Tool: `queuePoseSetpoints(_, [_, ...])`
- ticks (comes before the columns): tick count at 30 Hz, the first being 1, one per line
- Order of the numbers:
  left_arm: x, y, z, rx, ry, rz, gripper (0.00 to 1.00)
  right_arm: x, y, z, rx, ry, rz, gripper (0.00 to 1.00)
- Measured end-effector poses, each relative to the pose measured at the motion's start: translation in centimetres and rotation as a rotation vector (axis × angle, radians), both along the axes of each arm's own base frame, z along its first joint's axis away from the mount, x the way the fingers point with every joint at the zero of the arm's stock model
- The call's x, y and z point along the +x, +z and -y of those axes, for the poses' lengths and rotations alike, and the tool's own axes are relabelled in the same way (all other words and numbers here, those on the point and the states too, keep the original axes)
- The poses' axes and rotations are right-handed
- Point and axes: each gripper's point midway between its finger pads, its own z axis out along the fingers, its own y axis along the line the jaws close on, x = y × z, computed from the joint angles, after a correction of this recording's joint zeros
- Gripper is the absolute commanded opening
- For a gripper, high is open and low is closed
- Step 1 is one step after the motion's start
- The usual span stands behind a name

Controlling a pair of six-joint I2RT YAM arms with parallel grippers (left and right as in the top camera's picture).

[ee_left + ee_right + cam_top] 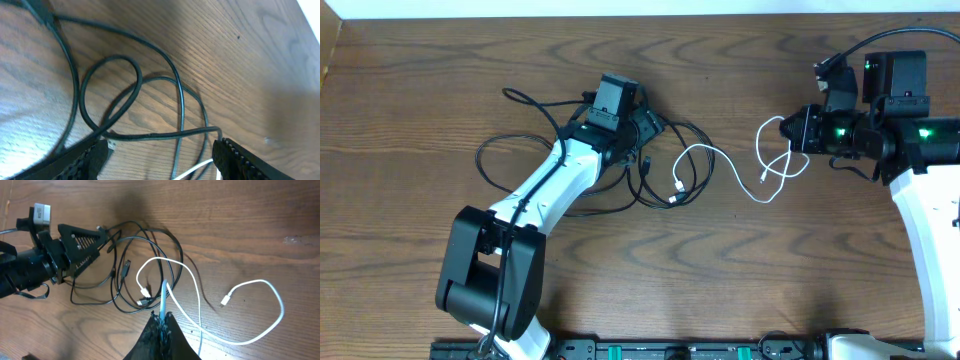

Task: Untangle cables
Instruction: 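Drag the white cable out to the right edge with the right gripper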

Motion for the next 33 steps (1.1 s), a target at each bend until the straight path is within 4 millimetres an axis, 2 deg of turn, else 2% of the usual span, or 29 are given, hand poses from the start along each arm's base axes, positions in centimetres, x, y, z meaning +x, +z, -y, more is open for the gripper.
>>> queuePoseSetpoints(8, [-1.8,0.3,3.5,-0.196,0.093,-0.135,0.79,0.0,0.0,0.0,-0.003,0.005,0.0,0.01])
queuePoseSetpoints(10, [-2.2,0.2,3.8,-0.223,0.14,-0.172,0.8,-0.1,-0.1,0.0,-0.004,0.005,-0.003,0.01])
queuePoseSetpoints(13, [-2.4,-0.3,3.1,-0.235,0.254,-0.224,0.8,-0.2,-0.1,0.0,-0.004,0.005,-0.006,0.01])
queuePoseSetpoints(18, [-1.6,-0.7,1.3,-0.235,0.455,-0.228,0.8,-0.2,-0.1,0.0,-0.004,0.005,-0.006,0.01])
queuePoseSetpoints(27, [-0.7,-1.2,0.5,-0.248,0.558,-0.213,0.8,-0.4,-0.1,-0.7,-0.004,0.025,-0.006,0.01])
queuePoseSetpoints(28, [-0.5,-1.7,0.6,-0.244,0.563,-0.216,0.68,-0.4,-0.1,-1.0,-0.004,0.035,-0.005,0.01])
queuePoseSetpoints(29, [-0.5,-2.1,0.5,-0.239,0.566,-0.22,0.49,-0.5,-0.1,-1.2,-0.004,0.039,-0.005,0.01])
queuePoseSetpoints(30, [-0.5,-2.8,0.5,-0.234,0.574,-0.232,0.35,-0.5,-0.1,-1.4,-0.005,0.046,-0.005,0.01])
queuePoseSetpoints(33, [-0.7,-4.8,0.4,-0.208,0.587,-0.268,0.1,-0.7,-0.1,-1.8,-0.005,0.058,-0.004,0.01])
